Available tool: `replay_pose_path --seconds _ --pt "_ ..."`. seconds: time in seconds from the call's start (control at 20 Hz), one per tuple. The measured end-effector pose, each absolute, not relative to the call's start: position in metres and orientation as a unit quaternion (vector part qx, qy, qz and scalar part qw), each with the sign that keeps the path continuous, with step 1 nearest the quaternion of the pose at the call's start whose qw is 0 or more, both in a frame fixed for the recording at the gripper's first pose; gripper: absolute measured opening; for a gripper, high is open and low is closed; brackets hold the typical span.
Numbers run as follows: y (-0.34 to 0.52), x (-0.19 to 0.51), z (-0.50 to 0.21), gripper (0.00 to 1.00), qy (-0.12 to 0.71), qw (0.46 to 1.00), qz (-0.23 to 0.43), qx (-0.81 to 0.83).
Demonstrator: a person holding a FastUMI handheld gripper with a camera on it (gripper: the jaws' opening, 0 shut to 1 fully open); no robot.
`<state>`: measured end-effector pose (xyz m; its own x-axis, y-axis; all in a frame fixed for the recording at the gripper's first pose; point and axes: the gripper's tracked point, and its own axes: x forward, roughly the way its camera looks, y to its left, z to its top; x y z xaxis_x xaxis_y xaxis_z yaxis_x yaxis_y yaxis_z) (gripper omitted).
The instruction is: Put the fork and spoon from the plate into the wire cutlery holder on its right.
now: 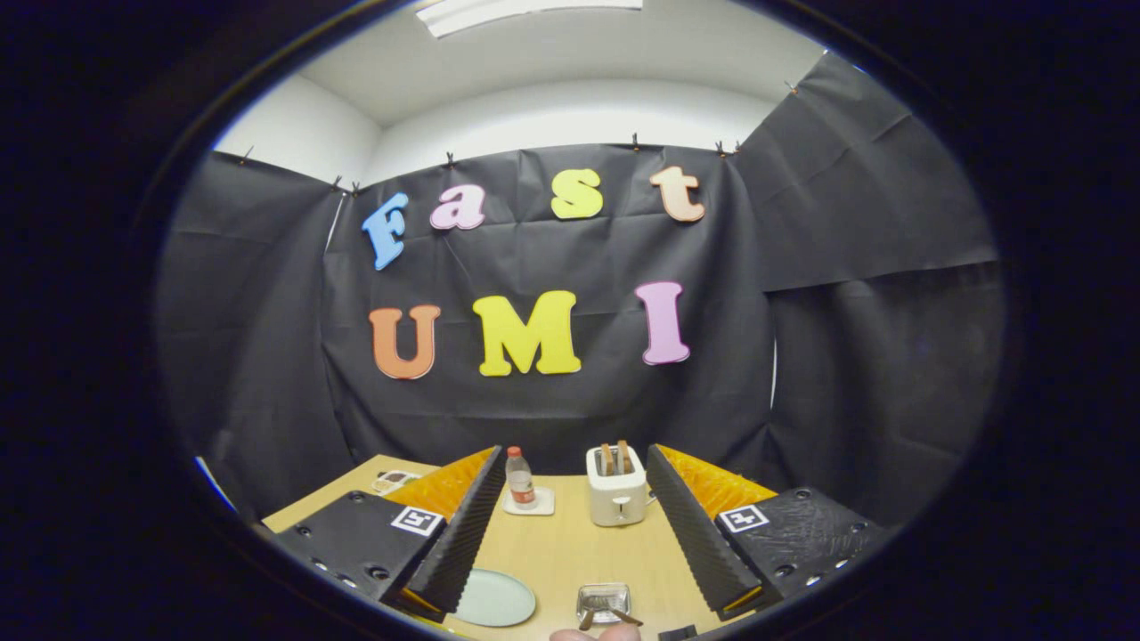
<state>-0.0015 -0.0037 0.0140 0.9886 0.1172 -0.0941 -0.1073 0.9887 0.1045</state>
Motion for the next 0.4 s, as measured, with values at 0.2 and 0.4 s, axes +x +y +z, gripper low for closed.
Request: replay_pose_path --seconds 0.2,0.4 --pt "0.0016 0.0002 0.0157 0.96 0.048 0.996 0.061 0.050" --pt "0.0059 -0.0002 0.0186 0.96 0.045 0.996 0.064 0.049"
